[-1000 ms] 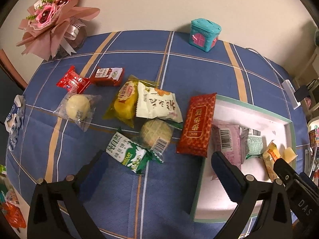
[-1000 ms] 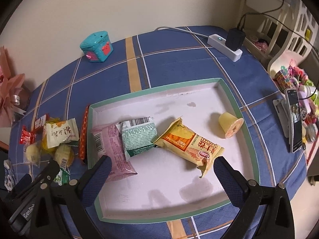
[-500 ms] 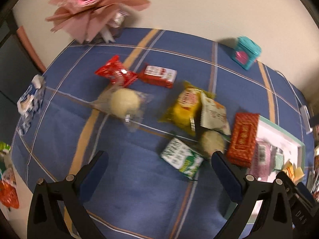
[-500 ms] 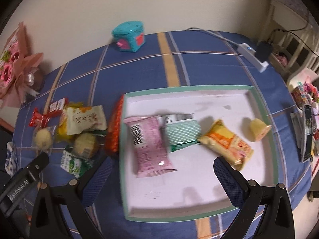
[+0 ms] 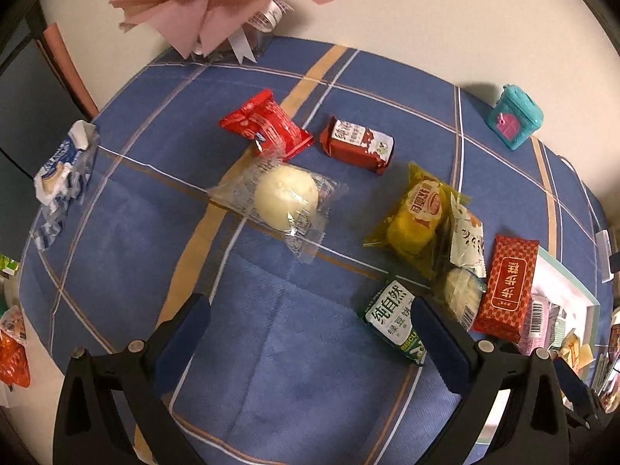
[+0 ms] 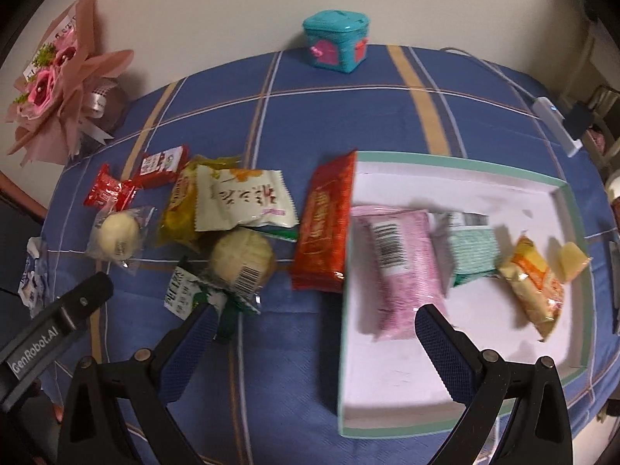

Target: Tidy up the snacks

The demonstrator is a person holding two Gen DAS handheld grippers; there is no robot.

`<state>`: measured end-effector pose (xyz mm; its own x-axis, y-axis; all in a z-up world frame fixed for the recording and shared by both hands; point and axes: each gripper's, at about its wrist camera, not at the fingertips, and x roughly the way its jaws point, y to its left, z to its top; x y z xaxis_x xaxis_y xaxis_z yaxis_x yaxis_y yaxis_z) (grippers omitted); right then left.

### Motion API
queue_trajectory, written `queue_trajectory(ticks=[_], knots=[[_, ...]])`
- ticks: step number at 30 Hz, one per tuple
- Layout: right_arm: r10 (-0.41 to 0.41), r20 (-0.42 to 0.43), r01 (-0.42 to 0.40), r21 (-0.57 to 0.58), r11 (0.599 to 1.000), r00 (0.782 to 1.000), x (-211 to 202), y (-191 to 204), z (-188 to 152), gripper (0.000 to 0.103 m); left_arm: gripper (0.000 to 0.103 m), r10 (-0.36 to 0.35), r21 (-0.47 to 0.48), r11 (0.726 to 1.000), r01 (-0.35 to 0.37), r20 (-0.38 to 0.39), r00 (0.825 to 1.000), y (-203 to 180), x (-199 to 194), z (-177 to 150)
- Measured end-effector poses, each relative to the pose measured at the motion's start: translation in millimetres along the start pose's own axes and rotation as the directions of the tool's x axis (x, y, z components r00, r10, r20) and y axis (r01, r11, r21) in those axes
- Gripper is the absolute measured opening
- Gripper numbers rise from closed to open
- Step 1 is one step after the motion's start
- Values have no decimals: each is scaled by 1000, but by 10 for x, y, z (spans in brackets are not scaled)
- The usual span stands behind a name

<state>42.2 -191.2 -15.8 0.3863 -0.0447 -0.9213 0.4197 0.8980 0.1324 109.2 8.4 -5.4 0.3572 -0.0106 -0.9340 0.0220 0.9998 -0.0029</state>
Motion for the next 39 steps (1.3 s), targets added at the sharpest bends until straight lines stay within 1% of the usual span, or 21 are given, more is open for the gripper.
queue_trajectory(ticks=[3,9,15,20,25,30,33,36,38,39], knots=[[0,-7,0,-6,1000,1000,105,85,41,103,103,-9,-8,1000,9,-24,1000,0,118,38],[-6,-15,6,-16,1000,1000,285,195,136,103,103,-5,-44,999,4,-45,999,63,303,143],[19,-15,-19,-27,999,1000,420,328,222,103,103,0,-96,995,-6,-62,998,177,438,204],[-14,-1,14,-54,998,1000,500,424,294,103,103,-15,-133,991,6,-72,997,243,524,227],[7,-7,-7,-77,997,1000,602,522,332,103,103,-27,-152,988,13,-94,995,263,640,253],[42,-10,-42,-102,994,999,704,634,344,103,103,-26,-159,987,10,-102,994,303,683,274],[28,-1,-28,-121,992,1000,749,693,360,103,103,-27,-156,988,11,-103,994,305,705,301],[34,5,-33,-122,992,999,775,731,371,103,103,-28,-153,988,13,-101,994,332,691,304],[37,8,-36,-126,991,999,762,698,379,101,103,-39,-148,989,24,-103,994,322,674,295],[40,9,-38,-128,991,999,769,702,377,98,103,-43,-147,989,27,-102,994,337,664,289]])
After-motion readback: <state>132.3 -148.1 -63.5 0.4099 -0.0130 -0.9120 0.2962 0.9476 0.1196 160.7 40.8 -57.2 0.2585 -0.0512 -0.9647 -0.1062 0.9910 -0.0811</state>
